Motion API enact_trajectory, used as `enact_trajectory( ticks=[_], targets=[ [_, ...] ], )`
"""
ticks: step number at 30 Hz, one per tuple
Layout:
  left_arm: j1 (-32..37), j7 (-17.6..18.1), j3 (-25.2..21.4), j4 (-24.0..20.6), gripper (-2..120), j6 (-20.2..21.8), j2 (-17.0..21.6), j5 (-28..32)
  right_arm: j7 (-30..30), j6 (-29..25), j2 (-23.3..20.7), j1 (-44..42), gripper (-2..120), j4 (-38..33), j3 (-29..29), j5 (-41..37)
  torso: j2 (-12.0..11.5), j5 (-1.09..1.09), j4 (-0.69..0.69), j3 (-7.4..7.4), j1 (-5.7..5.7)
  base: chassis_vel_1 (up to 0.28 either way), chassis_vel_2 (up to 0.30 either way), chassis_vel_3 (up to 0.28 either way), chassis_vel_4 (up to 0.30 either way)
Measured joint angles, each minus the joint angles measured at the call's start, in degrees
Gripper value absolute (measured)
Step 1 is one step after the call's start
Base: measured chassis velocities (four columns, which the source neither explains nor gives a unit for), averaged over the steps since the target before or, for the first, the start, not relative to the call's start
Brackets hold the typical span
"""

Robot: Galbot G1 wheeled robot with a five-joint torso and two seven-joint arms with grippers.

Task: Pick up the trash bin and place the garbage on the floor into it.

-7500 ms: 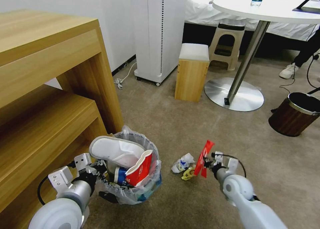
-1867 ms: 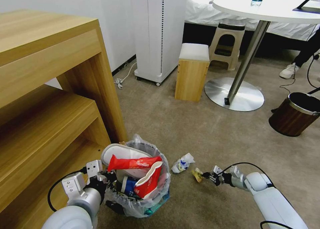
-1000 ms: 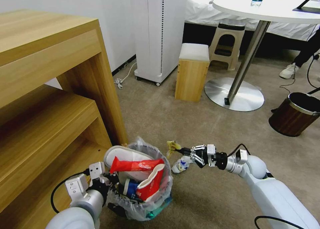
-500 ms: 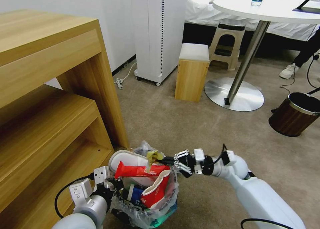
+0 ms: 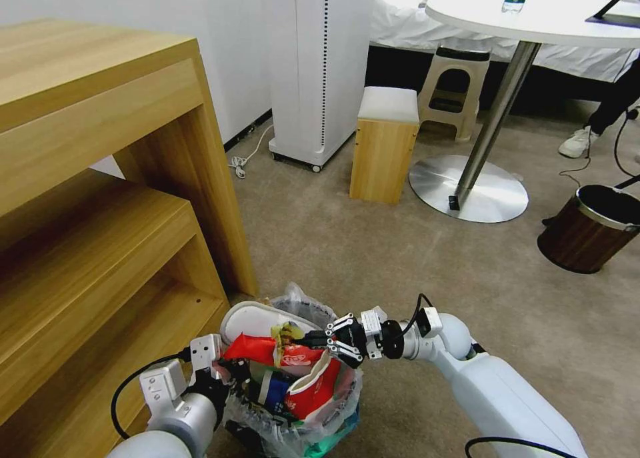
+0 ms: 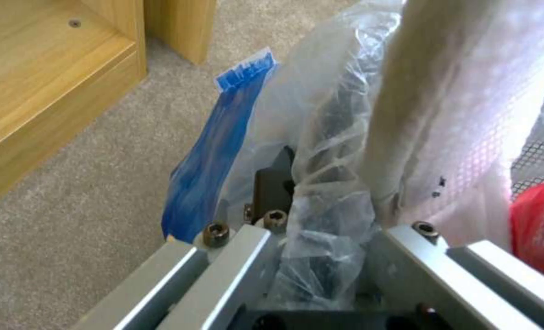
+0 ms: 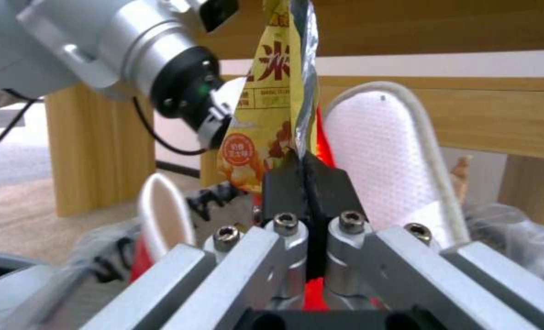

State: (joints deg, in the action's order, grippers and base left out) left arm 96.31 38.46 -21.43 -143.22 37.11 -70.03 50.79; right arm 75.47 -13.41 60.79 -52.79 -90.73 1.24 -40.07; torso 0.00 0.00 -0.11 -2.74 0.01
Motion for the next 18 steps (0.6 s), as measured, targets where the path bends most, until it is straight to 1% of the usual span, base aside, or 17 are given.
enact_trajectory(
  ticks=[3,6,7,8,11,12,15,16,18],
  targets=[
    [-0.12,-0.02,0.24,0.21,1,0.03,-0.13,-0.27,1.51,0.02,-0.43,-0.36,0,-0.01,0.75,0.37,0.00,0.00,0.00,0.00,0.00,0.000,0.000,0.000,0.000],
    [-0.12,-0.06,0.41,0.30,1,0.05,-0.25,-0.51,1.38,0.07,-0.72,-0.61,0,0.03,1.21,0.67,0.00,0.00,0.00,0.00,0.00,0.000,0.000,0.000,0.000],
    [-0.11,-0.09,0.44,0.30,1,0.06,-0.26,-0.57,1.10,0.07,-0.87,-0.66,4,0.04,1.33,0.74,0.00,0.00,0.00,0.00,0.00,0.000,0.000,0.000,0.000],
    [-0.11,-0.09,0.44,0.30,1,0.06,-0.26,-0.57,1.10,0.07,-0.87,-0.66,4,0.04,1.33,0.74,0.00,0.00,0.00,0.00,0.00,0.000,0.000,0.000,0.000],
    [-0.01,-0.14,0.48,0.30,1,0.09,-0.32,-0.68,-0.51,0.19,-1.55,-0.82,18,-0.03,1.86,0.79,0.00,0.01,0.00,0.00,0.00,0.000,0.000,0.000,0.000],
    [-0.01,-0.14,0.48,0.30,1,0.09,-0.32,-0.68,-0.51,0.19,-1.55,-0.82,18,-0.03,1.86,0.79,0.00,0.01,0.00,0.00,0.00,0.000,0.000,0.000,0.000],
    [0.05,-0.19,0.48,0.30,1,0.09,-0.36,-0.84,-0.38,0.35,-2.05,-0.90,32,-0.44,2.29,0.67,0.00,0.00,0.00,0.00,0.00,0.000,0.000,0.000,0.000],
    [0.05,-0.19,0.48,0.30,1,0.09,-0.36,-0.84,-0.38,0.35,-2.05,-0.90,32,-0.44,2.29,0.67,0.00,0.00,0.00,0.00,0.00,0.000,0.000,0.000,0.000],
    [0.08,-0.24,0.47,0.29,1,0.09,-0.39,-0.88,0.40,0.38,-2.50,-1.02,41,-0.69,2.83,0.68,0.00,0.01,0.00,0.00,0.00,0.000,0.000,0.000,0.000]
  ],
)
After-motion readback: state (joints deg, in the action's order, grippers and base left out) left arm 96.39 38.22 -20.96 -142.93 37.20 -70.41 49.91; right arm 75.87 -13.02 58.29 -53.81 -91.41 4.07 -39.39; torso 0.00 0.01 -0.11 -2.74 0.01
